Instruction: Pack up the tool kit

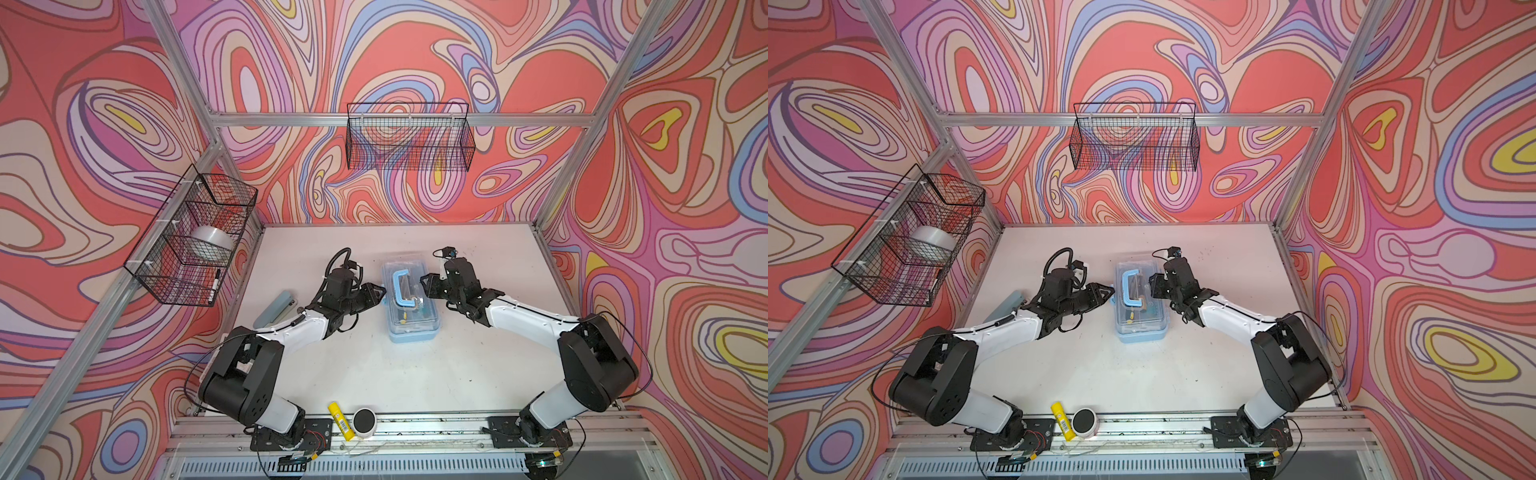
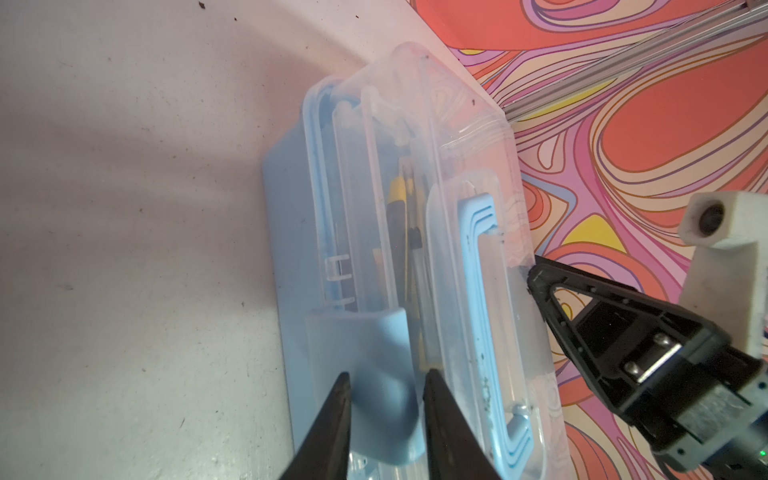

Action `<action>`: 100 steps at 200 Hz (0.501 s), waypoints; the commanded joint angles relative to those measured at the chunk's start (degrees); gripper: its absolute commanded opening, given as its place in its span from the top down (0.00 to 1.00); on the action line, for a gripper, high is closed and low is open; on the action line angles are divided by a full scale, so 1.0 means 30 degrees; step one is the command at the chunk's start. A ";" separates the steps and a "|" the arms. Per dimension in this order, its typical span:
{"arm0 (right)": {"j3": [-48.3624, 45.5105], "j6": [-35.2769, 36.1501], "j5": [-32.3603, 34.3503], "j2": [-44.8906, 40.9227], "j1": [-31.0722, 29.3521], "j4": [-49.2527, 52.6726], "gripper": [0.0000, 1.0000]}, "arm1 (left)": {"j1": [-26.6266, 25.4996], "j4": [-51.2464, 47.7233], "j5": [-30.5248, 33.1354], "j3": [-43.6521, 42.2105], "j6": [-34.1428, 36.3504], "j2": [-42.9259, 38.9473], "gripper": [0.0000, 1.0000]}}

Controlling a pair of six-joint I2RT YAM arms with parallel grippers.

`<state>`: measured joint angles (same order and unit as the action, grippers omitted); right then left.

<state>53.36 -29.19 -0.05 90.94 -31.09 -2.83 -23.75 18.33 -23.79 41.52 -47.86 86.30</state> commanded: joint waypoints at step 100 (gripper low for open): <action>-0.0622 0.0296 -0.1080 0.1819 -0.0330 0.3314 0.61 | -0.0156 -0.2351 0.0583 0.0669 0.1605 -0.0210 0.68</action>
<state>53.71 -29.21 0.47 91.85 -31.09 -3.68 -23.81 16.01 -23.75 42.04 -46.04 86.32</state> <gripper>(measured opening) 0.394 0.309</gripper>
